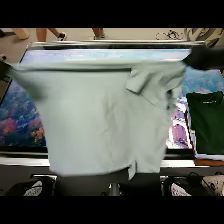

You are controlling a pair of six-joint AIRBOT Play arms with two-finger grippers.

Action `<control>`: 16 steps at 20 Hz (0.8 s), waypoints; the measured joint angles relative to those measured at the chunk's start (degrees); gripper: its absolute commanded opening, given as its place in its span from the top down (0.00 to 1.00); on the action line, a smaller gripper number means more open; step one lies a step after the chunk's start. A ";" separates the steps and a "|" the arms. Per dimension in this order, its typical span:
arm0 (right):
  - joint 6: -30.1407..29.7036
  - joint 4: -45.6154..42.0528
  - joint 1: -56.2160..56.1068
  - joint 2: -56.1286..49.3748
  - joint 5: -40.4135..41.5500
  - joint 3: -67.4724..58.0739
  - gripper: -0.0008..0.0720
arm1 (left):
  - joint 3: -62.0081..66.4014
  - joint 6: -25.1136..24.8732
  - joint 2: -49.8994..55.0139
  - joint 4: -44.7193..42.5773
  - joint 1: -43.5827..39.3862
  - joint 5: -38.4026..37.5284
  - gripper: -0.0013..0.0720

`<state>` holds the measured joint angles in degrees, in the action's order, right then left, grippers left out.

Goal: Fold the shirts.

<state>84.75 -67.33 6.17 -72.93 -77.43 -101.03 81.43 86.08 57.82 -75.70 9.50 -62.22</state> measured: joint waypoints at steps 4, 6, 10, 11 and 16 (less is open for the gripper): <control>3.28 -0.13 -2.95 -15.06 10.19 2.32 0.95 | -4.37 -0.39 14.43 0.22 0.02 5.35 0.95; 5.84 -0.11 -4.59 -20.52 15.47 2.75 0.94 | -4.46 -0.48 20.92 1.73 0.04 6.51 0.95; 10.01 0.72 -6.58 -27.23 20.04 3.08 0.62 | -4.31 -0.59 29.05 6.67 0.02 7.28 0.62; 10.54 0.96 -6.80 -27.96 20.50 3.06 0.27 | -4.11 -0.63 30.05 7.87 0.04 7.10 0.19; 9.57 -1.14 -3.69 -25.05 12.22 1.88 0.26 | 1.51 -0.61 31.61 8.55 3.43 -7.08 0.13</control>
<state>94.32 -68.47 2.48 -97.97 -65.21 -99.15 82.94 85.47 89.43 -67.16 12.93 -69.30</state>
